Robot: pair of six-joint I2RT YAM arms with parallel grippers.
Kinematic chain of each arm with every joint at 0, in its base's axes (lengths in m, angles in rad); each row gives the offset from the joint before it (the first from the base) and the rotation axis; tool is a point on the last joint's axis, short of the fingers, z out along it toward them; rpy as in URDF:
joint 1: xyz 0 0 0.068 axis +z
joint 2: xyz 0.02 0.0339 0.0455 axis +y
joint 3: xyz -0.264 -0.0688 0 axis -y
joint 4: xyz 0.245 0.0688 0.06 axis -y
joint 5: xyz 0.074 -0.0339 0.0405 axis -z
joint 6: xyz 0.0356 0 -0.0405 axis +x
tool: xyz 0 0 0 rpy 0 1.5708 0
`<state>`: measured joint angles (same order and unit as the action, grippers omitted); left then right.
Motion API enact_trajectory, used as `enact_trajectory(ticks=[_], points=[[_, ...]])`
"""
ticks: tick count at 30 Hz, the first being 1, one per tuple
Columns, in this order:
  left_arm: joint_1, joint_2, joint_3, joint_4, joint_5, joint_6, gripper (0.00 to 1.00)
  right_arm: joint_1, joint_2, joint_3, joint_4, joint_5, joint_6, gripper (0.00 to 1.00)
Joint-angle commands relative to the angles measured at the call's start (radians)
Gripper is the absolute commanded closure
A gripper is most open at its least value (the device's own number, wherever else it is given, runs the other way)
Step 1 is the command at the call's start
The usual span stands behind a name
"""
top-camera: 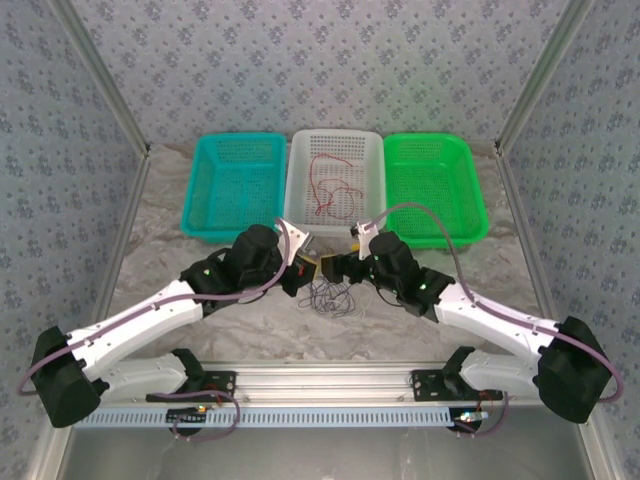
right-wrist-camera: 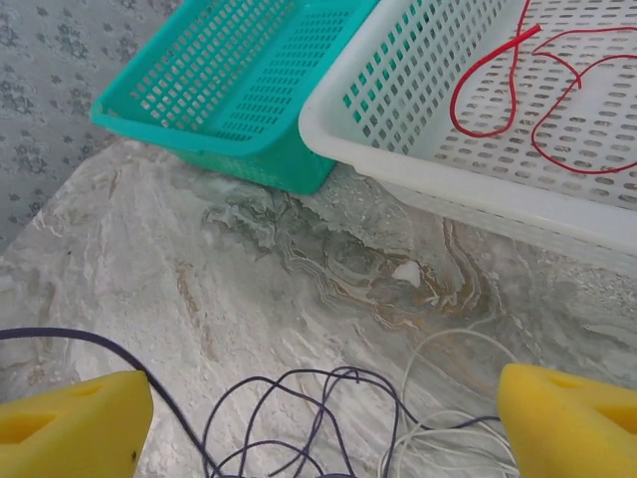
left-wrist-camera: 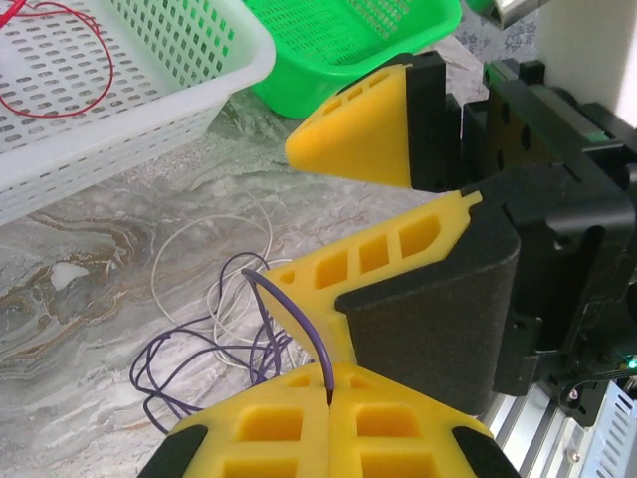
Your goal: Untangle the cables
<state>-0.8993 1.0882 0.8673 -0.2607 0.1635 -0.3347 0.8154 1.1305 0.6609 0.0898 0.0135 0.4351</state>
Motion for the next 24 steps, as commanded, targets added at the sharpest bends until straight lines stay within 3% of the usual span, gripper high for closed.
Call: enact_trajectory(ticks=[1,11,18,21,24], points=[[0.006,0.003,0.039,0.038,-0.012,-0.020,0.97,0.009,-0.006,-0.023,0.041,0.037,0.026,0.09],[0.046,0.025,0.035,0.069,0.044,-0.046,0.97,0.010,-0.049,-0.050,-0.001,0.055,0.031,0.12],[0.045,0.047,0.055,0.139,0.116,-0.046,0.97,0.013,0.076,-0.012,0.081,0.031,0.041,0.11],[0.046,0.047,0.062,0.167,0.160,-0.052,0.96,0.020,0.131,-0.005,0.082,0.135,0.085,0.11],[0.045,0.028,0.060,0.183,0.170,-0.057,0.96,0.018,0.186,0.007,0.072,0.155,0.110,0.12]])
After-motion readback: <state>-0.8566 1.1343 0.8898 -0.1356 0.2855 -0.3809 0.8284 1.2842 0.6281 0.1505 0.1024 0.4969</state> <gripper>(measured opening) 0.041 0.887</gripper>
